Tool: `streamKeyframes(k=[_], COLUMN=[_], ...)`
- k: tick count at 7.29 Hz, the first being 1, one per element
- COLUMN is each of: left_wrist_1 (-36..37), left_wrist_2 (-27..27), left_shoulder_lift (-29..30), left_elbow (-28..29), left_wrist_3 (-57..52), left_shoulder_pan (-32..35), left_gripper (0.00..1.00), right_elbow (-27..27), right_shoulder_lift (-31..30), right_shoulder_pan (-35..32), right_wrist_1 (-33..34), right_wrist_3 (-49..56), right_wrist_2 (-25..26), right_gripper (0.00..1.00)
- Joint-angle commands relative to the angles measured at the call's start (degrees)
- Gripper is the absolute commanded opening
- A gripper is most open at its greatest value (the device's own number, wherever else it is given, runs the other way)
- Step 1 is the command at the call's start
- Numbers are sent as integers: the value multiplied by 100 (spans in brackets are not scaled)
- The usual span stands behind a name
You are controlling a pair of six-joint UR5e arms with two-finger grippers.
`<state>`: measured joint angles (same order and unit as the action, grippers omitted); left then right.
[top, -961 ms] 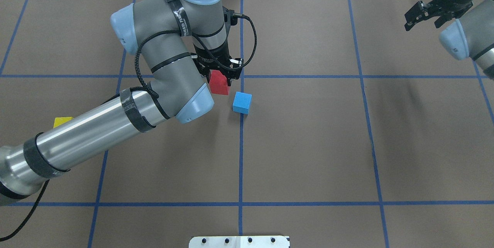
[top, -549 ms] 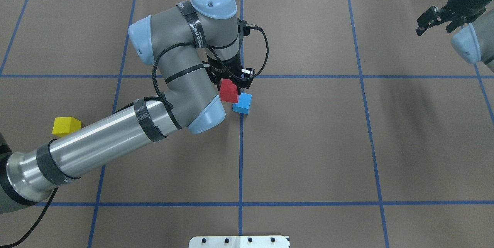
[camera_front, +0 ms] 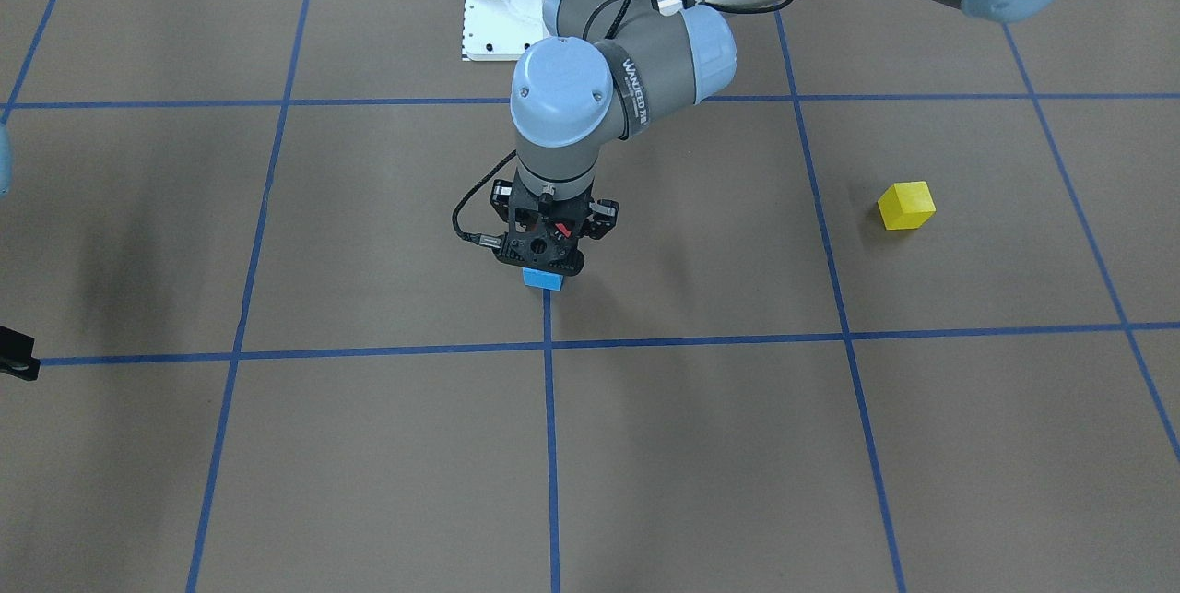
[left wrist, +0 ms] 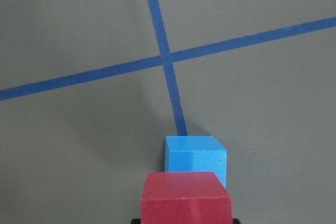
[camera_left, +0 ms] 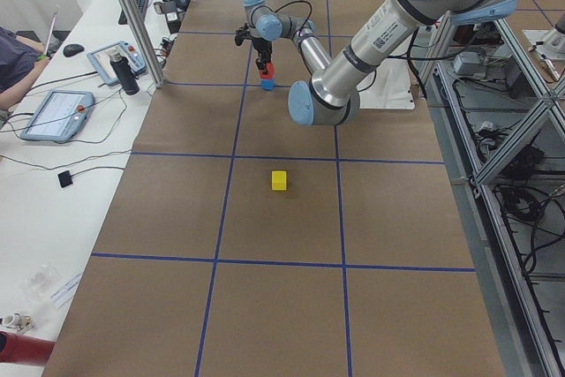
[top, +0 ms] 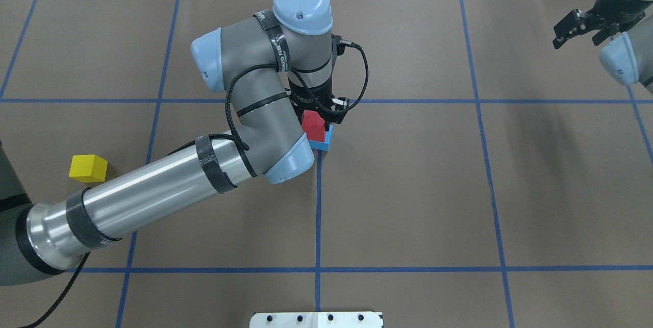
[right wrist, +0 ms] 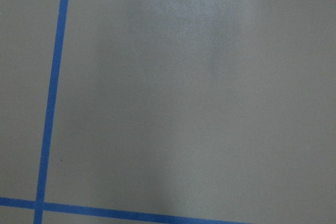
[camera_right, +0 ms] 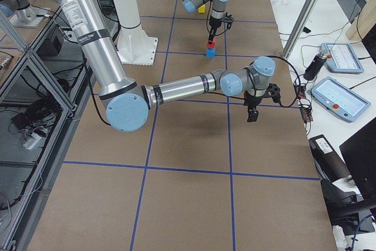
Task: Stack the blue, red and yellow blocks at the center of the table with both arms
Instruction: 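Carry the red cube over the blue cube and lower it on top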
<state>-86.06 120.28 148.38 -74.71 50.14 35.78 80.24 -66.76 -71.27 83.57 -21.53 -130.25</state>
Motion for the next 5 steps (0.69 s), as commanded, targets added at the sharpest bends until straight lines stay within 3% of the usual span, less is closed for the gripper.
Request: streamKeyframes(k=[1, 5], left_wrist_1=[-69, -324], left_wrist_2=[-5, -5], left_shoulder_lift=[51, 60], left_elbow=[157, 343], left_wrist_3=[5, 14], left_shoulder_pan=[-10, -10], left_gripper=[0, 0], right_elbow=[1, -8], right_shoulder_lift=[-4, 5], right_shoulder_pan=[-1, -1], right_wrist_1=[1, 1], right_wrist_3=[0, 0], right_wrist_2=[0, 0], right_gripper=[99, 99])
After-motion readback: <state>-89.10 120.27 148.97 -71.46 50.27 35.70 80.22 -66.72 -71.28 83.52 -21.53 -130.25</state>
